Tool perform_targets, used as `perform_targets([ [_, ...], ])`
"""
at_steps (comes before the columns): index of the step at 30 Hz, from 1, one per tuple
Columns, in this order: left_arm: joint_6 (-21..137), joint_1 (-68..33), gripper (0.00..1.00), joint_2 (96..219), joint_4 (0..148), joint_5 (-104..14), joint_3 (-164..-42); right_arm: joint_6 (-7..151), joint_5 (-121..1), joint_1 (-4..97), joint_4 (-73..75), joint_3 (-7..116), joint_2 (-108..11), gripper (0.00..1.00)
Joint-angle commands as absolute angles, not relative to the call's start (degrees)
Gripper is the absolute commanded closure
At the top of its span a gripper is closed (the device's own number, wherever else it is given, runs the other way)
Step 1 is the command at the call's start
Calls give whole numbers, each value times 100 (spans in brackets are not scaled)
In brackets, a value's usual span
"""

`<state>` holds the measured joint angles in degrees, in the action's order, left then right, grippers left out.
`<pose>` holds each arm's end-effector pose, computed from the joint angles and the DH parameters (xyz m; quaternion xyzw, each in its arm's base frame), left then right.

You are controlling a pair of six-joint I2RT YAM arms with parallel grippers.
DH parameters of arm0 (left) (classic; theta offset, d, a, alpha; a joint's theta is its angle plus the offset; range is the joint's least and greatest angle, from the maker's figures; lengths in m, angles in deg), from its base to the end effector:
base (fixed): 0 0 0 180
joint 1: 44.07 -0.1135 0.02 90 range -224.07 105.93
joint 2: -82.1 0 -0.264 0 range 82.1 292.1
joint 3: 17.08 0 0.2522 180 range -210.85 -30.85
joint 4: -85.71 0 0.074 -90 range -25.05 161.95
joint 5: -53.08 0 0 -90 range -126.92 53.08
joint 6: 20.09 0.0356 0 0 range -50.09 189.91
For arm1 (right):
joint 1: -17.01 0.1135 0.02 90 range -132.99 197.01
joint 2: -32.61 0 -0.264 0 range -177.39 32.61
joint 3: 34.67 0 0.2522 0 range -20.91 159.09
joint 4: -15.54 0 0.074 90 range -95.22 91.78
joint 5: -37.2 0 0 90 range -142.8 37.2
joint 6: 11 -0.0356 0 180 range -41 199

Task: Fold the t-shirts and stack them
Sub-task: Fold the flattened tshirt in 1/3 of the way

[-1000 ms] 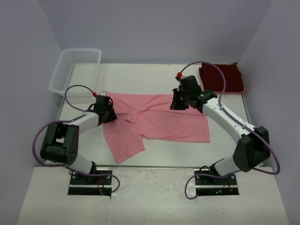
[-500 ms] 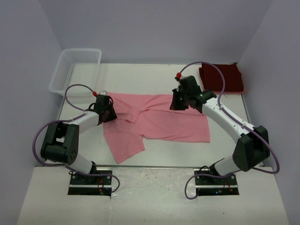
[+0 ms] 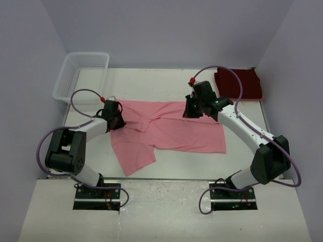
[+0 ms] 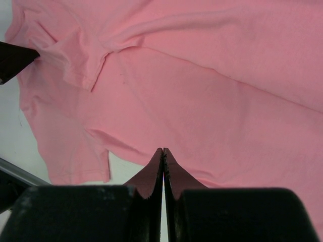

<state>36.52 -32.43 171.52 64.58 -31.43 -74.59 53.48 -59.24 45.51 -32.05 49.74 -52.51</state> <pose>0.2918 -0.0566 0.1567 -0.1936 0.9275 -0.0793 0.3099 0.2815 0.1574 0.2918 -0.0442 0.9322 0.2082 0.2928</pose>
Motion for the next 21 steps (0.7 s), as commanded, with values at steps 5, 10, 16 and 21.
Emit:
perform_targets([
  [5,3677,-3282,100,16946,6466,-3112,-7523,5333,-5816,4593,-3188,5213,-5334,100],
  [10,3660,-3290,100,16657,6290,-3060,-7532,5307,-5834,4637,-3171,5204,-5326,100],
  [16,3642,-3273,100,16322,6053,-3016,-7523,5315,-5816,4655,-3162,5169,-5326,100],
  [21,3624,-3282,96,16208,5948,-3059,-7427,5298,-5807,4663,-3136,5143,-5299,100],
])
